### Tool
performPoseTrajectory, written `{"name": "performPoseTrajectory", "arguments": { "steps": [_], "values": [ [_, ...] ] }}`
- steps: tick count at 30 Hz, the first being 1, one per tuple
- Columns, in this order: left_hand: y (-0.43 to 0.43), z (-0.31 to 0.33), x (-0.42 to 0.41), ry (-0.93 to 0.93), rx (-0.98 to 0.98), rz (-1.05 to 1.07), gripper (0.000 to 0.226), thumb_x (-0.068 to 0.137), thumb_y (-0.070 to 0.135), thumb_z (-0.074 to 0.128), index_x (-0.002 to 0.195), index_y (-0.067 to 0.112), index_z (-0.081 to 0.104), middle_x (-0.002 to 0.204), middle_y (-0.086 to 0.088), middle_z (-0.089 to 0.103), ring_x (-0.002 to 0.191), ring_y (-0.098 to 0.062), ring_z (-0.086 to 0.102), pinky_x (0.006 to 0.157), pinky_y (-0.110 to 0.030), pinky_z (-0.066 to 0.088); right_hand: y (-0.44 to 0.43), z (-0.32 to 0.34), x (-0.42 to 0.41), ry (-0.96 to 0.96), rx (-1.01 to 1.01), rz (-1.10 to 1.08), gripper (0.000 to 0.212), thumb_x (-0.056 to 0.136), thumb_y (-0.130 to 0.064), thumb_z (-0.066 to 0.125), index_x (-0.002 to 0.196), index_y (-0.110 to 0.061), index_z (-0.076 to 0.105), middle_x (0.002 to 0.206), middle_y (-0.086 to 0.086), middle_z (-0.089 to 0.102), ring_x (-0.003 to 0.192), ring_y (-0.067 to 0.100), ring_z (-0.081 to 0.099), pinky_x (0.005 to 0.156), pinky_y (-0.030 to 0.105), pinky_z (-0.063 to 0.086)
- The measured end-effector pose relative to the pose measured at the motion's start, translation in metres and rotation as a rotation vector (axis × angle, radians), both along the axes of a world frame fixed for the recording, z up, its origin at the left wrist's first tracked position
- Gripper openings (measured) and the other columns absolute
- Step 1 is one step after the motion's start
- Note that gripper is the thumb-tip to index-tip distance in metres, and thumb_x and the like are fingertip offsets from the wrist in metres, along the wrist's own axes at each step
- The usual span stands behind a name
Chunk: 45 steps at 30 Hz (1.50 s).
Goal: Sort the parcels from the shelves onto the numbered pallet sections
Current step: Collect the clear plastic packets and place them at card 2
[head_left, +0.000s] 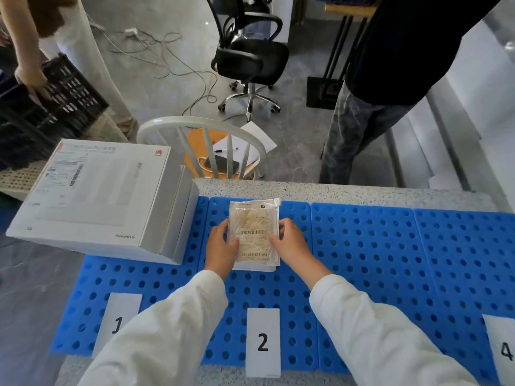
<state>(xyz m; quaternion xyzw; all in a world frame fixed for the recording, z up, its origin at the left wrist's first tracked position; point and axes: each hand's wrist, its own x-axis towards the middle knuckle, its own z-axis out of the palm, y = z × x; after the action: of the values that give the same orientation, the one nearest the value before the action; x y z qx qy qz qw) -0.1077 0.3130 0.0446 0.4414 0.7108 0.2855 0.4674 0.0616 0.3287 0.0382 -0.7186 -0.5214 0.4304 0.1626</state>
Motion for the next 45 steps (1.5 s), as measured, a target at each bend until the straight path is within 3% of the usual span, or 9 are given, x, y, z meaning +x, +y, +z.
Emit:
{"name": "performPoseTrajectory", "arguments": {
  "steps": [4,6,9,12,15,24,29,34,45],
  "values": [
    [-0.001,0.001,0.001,0.066,0.004,-0.041,0.040,0.093,0.012,0.059,0.130,0.023,0.051,0.122,0.004,0.049,0.116,-0.018,0.052,0.099,-0.042,0.049,-0.002,0.000,0.005,-0.018,-0.042,0.065,0.024,0.094,-0.025,0.056,0.115,-0.017,0.050,0.107,0.000,0.057,0.089,0.014,0.058,0.068,0.026,0.045],
    [-0.001,0.006,0.004,0.164,0.023,-0.074,0.034,0.092,0.012,0.059,0.123,0.023,0.053,0.115,0.004,0.049,0.114,-0.020,0.051,0.097,-0.042,0.050,-0.005,0.003,0.007,-0.045,-0.072,0.122,0.027,0.095,-0.026,0.054,0.120,-0.015,0.051,0.097,-0.002,0.056,0.083,0.013,0.057,0.063,0.025,0.043],
    [-0.001,0.019,0.010,0.295,0.073,-0.127,0.038,0.092,0.013,0.057,0.128,0.021,0.050,0.122,0.000,0.050,0.118,-0.020,0.044,0.101,-0.039,0.046,-0.010,0.012,0.009,-0.092,-0.094,0.169,0.033,0.096,-0.029,0.051,0.125,-0.011,0.050,0.085,-0.003,0.052,0.075,0.015,0.053,0.064,0.030,0.043],
    [-0.008,0.040,0.015,0.380,0.174,-0.238,0.045,0.094,0.016,0.054,0.138,0.017,0.043,0.135,-0.002,0.046,0.126,-0.020,0.039,0.104,-0.032,0.036,-0.018,0.035,0.017,-0.165,-0.047,0.186,0.043,0.097,-0.031,0.048,0.133,-0.008,0.042,0.098,0.004,0.054,0.085,0.020,0.055,0.075,0.036,0.049],
    [-0.017,0.066,0.023,0.502,0.279,-0.376,0.041,0.097,0.021,0.048,0.137,0.013,0.045,0.136,-0.003,0.048,0.126,-0.020,0.039,0.106,-0.033,0.033,-0.035,0.065,0.032,-0.247,0.031,0.215,0.046,0.099,-0.035,0.044,0.139,-0.012,0.041,0.124,0.004,0.052,0.108,0.020,0.053,0.093,0.040,0.047],
    [-0.063,0.152,0.090,0.788,0.687,-0.762,0.040,0.099,0.028,0.041,0.135,0.011,0.045,0.134,-0.003,0.049,0.127,-0.021,0.041,0.107,-0.033,0.030,-0.128,0.163,0.098,-0.535,0.257,0.061,0.047,0.099,-0.045,0.040,0.136,-0.017,0.047,0.140,0.000,0.047,0.125,0.024,0.047,0.099,0.039,0.041],
    [-0.112,0.206,0.164,0.767,0.959,-0.924,0.043,0.098,0.030,0.042,0.136,0.010,0.046,0.136,-0.005,0.049,0.130,-0.022,0.040,0.111,-0.031,0.024,-0.197,0.214,0.157,-0.746,0.368,-0.052,0.050,0.098,-0.043,0.046,0.136,-0.010,0.048,0.145,0.007,0.042,0.131,0.027,0.041,0.108,0.038,0.036],
    [-0.168,0.237,0.222,0.738,1.129,-1.044,0.041,0.098,0.031,0.041,0.134,0.011,0.048,0.137,0.000,0.048,0.131,-0.016,0.038,0.114,-0.026,0.018,-0.266,0.244,0.215,-0.824,0.381,-0.204,0.051,0.098,-0.042,0.042,0.137,-0.008,0.043,0.143,0.008,0.041,0.129,0.028,0.040,0.109,0.037,0.032],
    [-0.295,0.248,0.367,0.594,1.226,-1.322,0.042,0.097,0.033,0.043,0.133,0.011,0.047,0.137,-0.002,0.047,0.131,-0.019,0.038,0.111,-0.028,0.024,-0.445,0.237,0.316,-0.843,0.256,-0.485,0.055,0.097,-0.044,0.042,0.138,-0.007,0.040,0.145,0.011,0.041,0.133,0.029,0.038,0.110,0.040,0.030]
  ]
}}
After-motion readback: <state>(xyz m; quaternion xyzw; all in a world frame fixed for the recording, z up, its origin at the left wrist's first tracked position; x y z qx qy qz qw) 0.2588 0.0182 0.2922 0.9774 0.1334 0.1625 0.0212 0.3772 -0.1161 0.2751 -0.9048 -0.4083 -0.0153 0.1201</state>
